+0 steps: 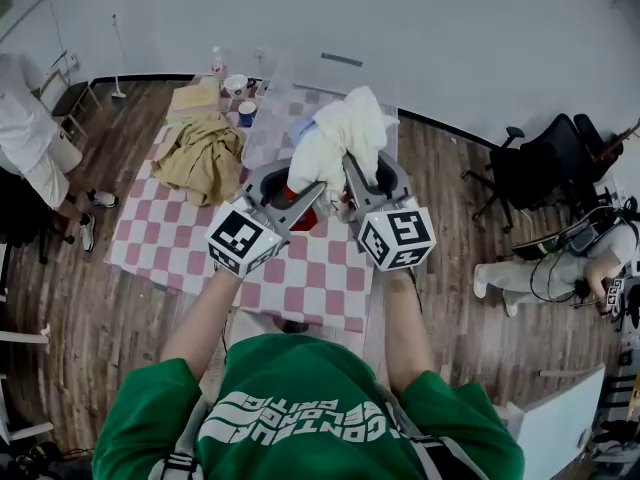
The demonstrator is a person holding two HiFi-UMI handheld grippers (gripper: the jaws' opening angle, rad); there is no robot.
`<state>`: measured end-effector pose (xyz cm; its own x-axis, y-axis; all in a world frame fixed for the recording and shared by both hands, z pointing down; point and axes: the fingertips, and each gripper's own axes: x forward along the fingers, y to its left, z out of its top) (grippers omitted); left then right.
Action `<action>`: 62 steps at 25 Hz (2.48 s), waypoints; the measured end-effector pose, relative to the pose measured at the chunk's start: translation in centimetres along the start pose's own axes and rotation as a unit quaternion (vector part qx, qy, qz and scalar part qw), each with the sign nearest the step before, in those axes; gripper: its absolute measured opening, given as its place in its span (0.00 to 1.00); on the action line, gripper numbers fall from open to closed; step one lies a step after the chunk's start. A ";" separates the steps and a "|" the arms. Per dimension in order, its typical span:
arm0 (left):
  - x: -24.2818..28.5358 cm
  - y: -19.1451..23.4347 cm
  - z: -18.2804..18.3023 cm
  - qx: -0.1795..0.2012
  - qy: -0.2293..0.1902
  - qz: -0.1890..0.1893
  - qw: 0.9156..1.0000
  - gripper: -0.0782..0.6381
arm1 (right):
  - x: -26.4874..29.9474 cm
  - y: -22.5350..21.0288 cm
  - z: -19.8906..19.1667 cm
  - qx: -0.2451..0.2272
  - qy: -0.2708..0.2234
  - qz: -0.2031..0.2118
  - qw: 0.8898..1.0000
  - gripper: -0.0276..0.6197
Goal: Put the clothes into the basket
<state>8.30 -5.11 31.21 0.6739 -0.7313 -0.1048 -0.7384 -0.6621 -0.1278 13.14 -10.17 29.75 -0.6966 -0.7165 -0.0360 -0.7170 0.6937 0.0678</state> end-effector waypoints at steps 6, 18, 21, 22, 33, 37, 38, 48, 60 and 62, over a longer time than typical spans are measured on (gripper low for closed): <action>1.0 1.3 1.1 0.014 -0.009 -0.001 1.000 0.32 | 1.1 -0.9 1.3 -0.008 -0.011 -0.006 1.000 0.26; 5.4 5.8 1.2 0.026 0.000 -0.011 1.000 0.31 | 5.4 -4.8 2.1 -0.010 -0.009 -0.024 1.000 0.26; 7.0 7.3 1.2 0.029 0.004 -0.017 0.999 0.31 | 6.9 -6.3 2.2 -0.008 -0.008 -0.026 1.000 0.26; 7.5 7.8 1.1 0.029 0.006 -0.019 0.999 0.31 | 7.5 -6.8 2.2 -0.009 -0.007 -0.027 1.000 0.26; 11.9 13.2 -1.7 0.018 0.025 -0.039 0.999 0.31 | 13.1 -10.9 0.0 -0.001 0.012 -0.049 0.999 0.26; 13.2 15.2 -3.2 0.011 0.036 -0.043 0.998 0.31 | 15.2 -12.2 -1.3 0.007 0.022 -0.055 0.998 0.26; 13.6 15.6 -3.7 0.007 0.040 -0.044 0.998 0.31 | 15.6 -12.5 -1.8 0.009 0.025 -0.057 0.998 0.26; 16.7 18.6 -11.8 -0.039 0.090 -0.054 0.994 0.31 | 19.6 -15.8 -9.9 0.040 0.095 -0.064 0.993 0.26; 20.3 21.3 -20.2 -0.071 0.151 -0.063 0.984 0.31 | 23.1 -19.5 -17.9 0.072 0.155 -0.076 0.982 0.26; 20.9 21.5 -22.2 -0.063 0.176 -0.066 0.980 0.31 | 23.6 -20.2 -20.1 0.083 0.170 -0.081 0.979 0.26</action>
<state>5.99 -38.29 48.19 0.7305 -0.6342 0.2534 -0.6572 -0.7537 0.0085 11.59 -42.56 47.55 -0.5462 -0.7808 0.3033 -0.8306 0.5518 -0.0753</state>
